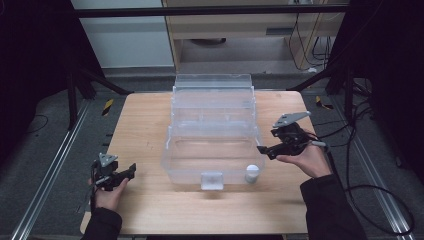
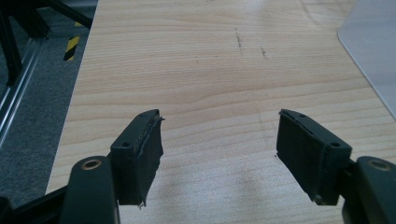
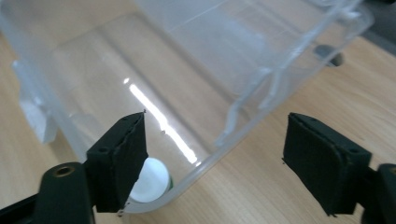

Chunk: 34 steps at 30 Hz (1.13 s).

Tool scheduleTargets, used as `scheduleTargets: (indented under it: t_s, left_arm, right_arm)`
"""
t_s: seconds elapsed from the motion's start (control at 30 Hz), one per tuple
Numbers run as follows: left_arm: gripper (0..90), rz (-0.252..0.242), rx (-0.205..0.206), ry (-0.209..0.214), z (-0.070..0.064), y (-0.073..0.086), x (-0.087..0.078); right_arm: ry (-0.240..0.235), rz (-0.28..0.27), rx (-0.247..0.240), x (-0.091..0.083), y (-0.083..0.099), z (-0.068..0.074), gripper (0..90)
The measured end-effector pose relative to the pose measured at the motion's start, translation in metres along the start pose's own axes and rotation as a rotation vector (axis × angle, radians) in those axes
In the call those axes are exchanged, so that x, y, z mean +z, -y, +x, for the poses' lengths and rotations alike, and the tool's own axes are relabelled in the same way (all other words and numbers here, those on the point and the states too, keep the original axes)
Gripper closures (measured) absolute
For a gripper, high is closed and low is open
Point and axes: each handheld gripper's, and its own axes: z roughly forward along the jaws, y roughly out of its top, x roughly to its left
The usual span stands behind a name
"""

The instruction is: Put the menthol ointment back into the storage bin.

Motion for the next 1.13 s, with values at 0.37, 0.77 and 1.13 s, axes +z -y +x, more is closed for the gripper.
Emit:
scheduleTargets:
  t_s: [0.37, 0.77, 1.13]
  left_arm:
    - [34.2, -0.007, -0.001, 0.015, -0.001, 0.000, 0.000]
    - [38.8, -0.012, -0.014, 0.023, 0.005, 0.002, 0.000]
    - [29.3, 0.003, -0.006, 0.000, 0.006, 0.004, 0.004]
  right_arm:
    - [0.115, -0.219, 0.179, -0.011, 0.061, -0.017, 17.2]
    - [0.171, -0.203, 0.329, 0.009, 0.124, -0.039, 16.3]
    - [0.225, -0.153, 0.345, 0.017, 0.151, -0.048, 14.3]
